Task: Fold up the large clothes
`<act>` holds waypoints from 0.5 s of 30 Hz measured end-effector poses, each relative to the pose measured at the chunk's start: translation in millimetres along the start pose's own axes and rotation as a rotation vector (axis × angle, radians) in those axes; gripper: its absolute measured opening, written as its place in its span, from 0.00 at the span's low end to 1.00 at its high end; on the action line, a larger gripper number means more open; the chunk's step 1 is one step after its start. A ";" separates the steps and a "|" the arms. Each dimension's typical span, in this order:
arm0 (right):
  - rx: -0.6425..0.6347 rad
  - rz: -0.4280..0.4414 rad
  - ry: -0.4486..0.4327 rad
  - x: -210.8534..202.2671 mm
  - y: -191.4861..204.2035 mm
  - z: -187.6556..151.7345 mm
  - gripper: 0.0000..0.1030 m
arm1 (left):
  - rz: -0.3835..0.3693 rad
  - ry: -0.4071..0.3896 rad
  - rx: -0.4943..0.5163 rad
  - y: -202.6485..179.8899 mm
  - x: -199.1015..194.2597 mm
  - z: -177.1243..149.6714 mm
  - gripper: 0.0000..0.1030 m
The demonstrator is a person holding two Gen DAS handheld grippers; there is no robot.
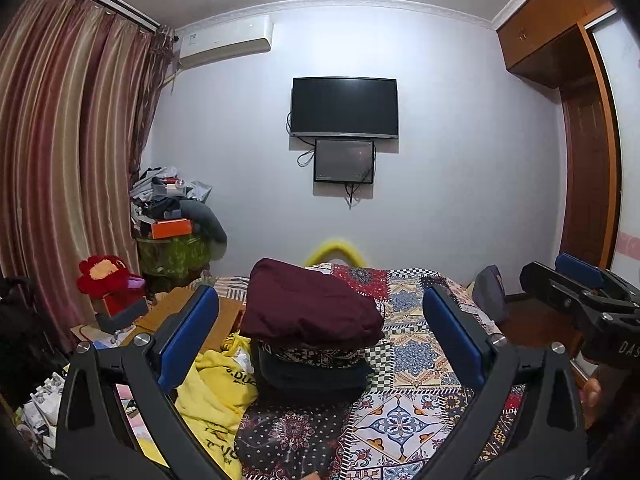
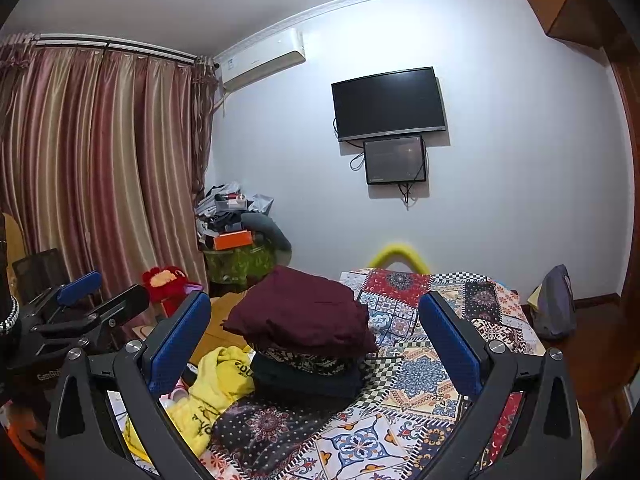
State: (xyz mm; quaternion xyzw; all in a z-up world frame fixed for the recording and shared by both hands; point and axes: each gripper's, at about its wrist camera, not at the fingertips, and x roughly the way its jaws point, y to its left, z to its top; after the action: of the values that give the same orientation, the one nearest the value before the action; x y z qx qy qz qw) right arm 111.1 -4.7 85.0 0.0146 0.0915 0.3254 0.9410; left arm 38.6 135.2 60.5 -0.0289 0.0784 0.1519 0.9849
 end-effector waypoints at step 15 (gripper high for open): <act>0.001 -0.005 0.005 3.1 -0.9 -1.2 1.00 | -0.010 0.011 0.004 -1.1 1.7 -1.6 0.99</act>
State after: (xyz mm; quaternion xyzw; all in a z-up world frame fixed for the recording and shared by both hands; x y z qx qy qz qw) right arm 113.8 -3.5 83.3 0.0138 0.0939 0.3228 0.9417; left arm 40.3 134.6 58.7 -0.0282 0.0839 0.1466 0.9852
